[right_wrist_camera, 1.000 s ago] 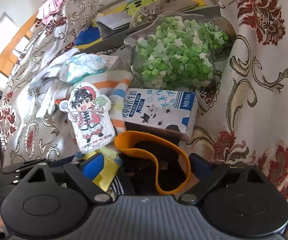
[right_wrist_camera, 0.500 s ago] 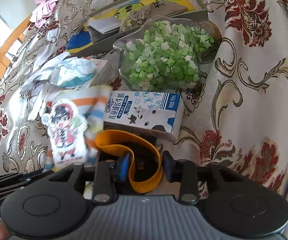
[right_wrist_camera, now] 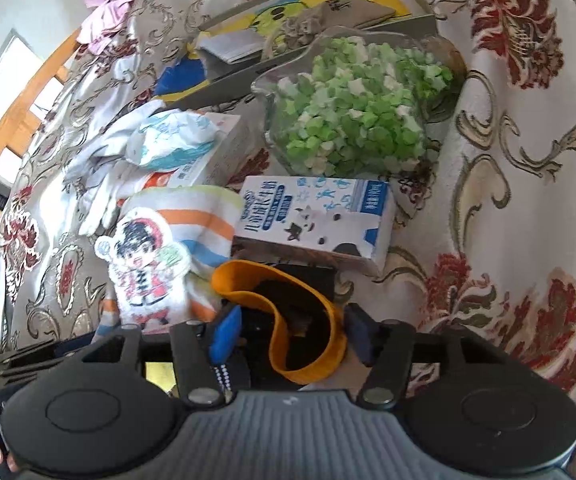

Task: Organize soft objects
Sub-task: 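Grasp the yellow cloth with the left gripper while the right gripper grasps the orange band, then lift the striped towel bundle with the left gripper while the right gripper lifts the orange band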

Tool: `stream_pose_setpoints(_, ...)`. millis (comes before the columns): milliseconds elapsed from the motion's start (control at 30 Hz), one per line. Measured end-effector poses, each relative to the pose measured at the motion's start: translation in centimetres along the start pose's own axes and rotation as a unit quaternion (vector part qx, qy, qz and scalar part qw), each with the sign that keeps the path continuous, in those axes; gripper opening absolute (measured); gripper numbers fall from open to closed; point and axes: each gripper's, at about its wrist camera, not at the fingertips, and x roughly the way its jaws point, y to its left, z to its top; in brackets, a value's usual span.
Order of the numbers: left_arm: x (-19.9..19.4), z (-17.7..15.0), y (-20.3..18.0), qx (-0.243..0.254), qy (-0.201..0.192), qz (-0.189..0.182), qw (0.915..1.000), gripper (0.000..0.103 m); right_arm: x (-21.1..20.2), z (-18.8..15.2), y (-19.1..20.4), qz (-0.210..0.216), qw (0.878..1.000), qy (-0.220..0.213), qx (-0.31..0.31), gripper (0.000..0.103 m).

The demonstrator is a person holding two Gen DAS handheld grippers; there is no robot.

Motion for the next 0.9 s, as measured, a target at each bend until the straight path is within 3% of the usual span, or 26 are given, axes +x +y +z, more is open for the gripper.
stream_pose_setpoints(67, 0.6, 0.3, -0.1, -0.004, 0.003, -0.010, 0.9999, 0.055, 0.3, -0.1, 0.5, -0.002, 1.000, 0.003, -0.011, 0.063)
stream_pose_setpoints(167, 1.5, 0.6, -0.7, 0.011, 0.002, -0.022, 0.9997, 0.062, 0.8, -0.1, 1.0, -0.012, 0.999, 0.010, -0.028, 0.062)
stream_pose_setpoints(400, 3.2, 0.8, -2.8, 0.091, -0.012, -0.020, 0.9956, 0.062, 1.2, -0.1, 1.0, -0.029, 0.999, 0.014, -0.028, 0.043)
stream_pose_setpoints(700, 3.9, -0.3, -4.9, 0.184, -0.019, -0.015, 0.9826, 0.062, 1.4, 0.0, 0.9, -0.036, 0.999, 0.016, -0.029, 0.039)
stream_pose_setpoints(867, 4.0, -0.5, -4.7, 0.195, -0.007, 0.007, 0.9807, 0.031, 1.3, 0.0, 1.0, -0.037, 0.999, 0.015, -0.032, 0.033)
stream_pose_setpoints(900, 4.0, -0.5, -4.6, 0.194, -0.006, 0.009, 0.9810, 0.029, 1.2, 0.0, 1.0, -0.038, 0.999, 0.014, -0.034, 0.031)
